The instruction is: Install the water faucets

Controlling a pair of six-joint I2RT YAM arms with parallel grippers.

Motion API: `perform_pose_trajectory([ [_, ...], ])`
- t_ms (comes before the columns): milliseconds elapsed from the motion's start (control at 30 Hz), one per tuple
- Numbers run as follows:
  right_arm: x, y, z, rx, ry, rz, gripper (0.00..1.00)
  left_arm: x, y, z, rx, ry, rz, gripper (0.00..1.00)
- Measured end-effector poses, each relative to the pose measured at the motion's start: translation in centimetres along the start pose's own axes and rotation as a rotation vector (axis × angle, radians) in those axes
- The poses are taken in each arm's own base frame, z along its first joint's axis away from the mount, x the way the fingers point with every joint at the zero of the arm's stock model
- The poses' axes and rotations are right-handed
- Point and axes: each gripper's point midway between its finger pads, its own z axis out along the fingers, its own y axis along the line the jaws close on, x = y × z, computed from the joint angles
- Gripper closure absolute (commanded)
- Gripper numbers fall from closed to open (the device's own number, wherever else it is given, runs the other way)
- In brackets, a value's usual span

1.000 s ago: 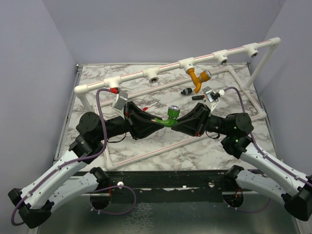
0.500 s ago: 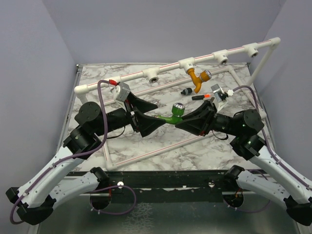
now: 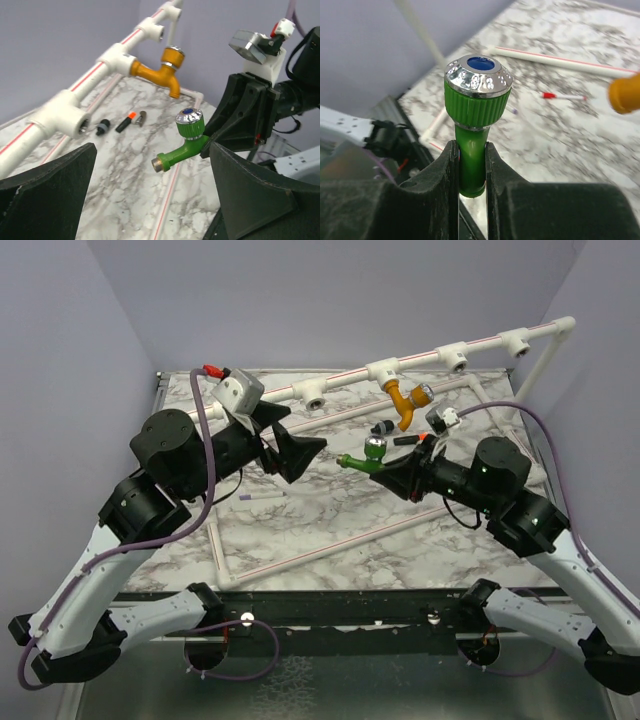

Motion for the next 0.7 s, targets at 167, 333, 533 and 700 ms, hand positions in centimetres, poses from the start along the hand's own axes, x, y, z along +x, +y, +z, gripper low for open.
perform_pose_trajectory([
  [167,2.2,-4.4,0.4,0.225,0.125,-0.017,0.99,-1.2,3.0,0.4,-0.159,0.023,0.080,0.04],
  [333,3.1,-7.3,0.5,0.376,0.199,-0.031,0.99,-1.2,6.4,0.5,-0.332,0.060,0.159,0.04],
  [533,2.3,-9.1,1.5,0.471,0.210,-0.040,0.99,-0.5,11.0,1.2,-0.563,0.131,0.258,0.04],
  [700,2.2,-10.2,2.4,0.515,0.223,-0.045,0.99,0.5,14.1,2.0,-0.686,0.190,0.296,0.05],
])
